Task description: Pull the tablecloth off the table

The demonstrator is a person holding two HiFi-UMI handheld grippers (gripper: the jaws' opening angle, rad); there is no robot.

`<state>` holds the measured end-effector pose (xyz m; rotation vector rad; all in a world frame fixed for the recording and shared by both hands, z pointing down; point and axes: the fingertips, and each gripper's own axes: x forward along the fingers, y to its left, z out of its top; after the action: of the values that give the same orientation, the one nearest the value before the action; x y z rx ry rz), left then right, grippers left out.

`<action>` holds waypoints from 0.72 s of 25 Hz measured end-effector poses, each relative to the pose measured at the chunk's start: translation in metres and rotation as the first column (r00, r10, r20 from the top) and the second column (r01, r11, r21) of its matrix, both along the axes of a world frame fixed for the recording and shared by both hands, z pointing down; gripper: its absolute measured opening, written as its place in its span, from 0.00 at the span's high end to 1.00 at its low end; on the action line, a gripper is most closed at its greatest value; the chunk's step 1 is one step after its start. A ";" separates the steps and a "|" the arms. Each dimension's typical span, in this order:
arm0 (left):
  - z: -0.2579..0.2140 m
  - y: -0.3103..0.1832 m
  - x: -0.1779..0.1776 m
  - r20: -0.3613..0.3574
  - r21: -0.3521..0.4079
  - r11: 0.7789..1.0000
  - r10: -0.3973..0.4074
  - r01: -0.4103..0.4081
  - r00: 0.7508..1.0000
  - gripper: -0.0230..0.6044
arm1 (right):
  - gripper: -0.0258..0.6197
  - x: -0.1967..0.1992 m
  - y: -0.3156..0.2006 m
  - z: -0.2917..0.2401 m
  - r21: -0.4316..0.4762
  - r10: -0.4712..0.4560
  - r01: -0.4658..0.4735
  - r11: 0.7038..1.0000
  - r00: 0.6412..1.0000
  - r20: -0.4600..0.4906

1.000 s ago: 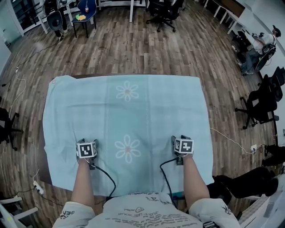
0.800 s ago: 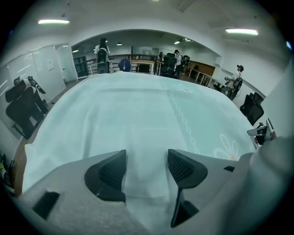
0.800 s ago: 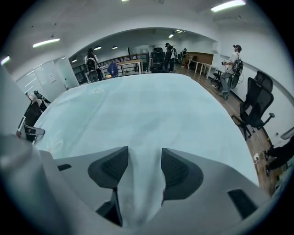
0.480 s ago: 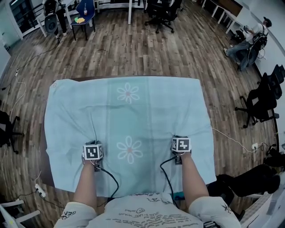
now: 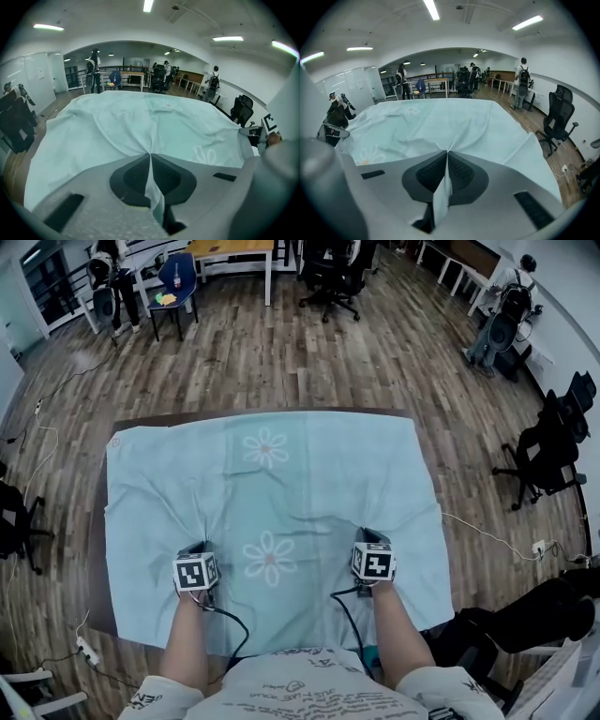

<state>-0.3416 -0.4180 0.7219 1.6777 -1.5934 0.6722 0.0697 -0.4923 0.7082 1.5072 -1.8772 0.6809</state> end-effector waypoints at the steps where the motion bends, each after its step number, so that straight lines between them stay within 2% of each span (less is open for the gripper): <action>1: -0.006 0.003 0.006 0.010 0.011 1.000 0.013 -0.013 1.000 0.94 | 0.94 -0.003 0.004 -0.005 0.010 -0.025 0.025 1.000 1.000 0.005; 5: -0.029 0.013 0.033 0.027 0.054 0.998 0.020 -0.022 0.999 0.94 | 0.94 -0.012 0.018 -0.029 0.061 -0.135 0.132 0.989 0.990 0.048; 9: -0.053 0.019 0.052 0.031 0.095 0.995 0.023 -0.026 0.999 0.94 | 0.94 -0.038 0.030 -0.057 0.118 -0.246 0.236 0.965 0.966 0.082; 14: -0.088 0.019 0.088 0.013 0.162 0.984 0.075 -0.076 0.997 0.94 | 0.94 -0.064 0.043 -0.090 0.169 -0.310 0.285 0.944 0.940 0.144; 18: -0.118 0.016 0.118 -0.031 0.230 0.964 0.145 -0.135 0.989 0.94 | 0.94 -0.093 0.056 -0.118 0.224 -0.361 0.318 0.921 0.913 0.191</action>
<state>-0.2236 -0.4022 0.6044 1.9736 -1.5766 0.5299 -0.0232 -0.4360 0.5898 1.1986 -2.3668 0.5419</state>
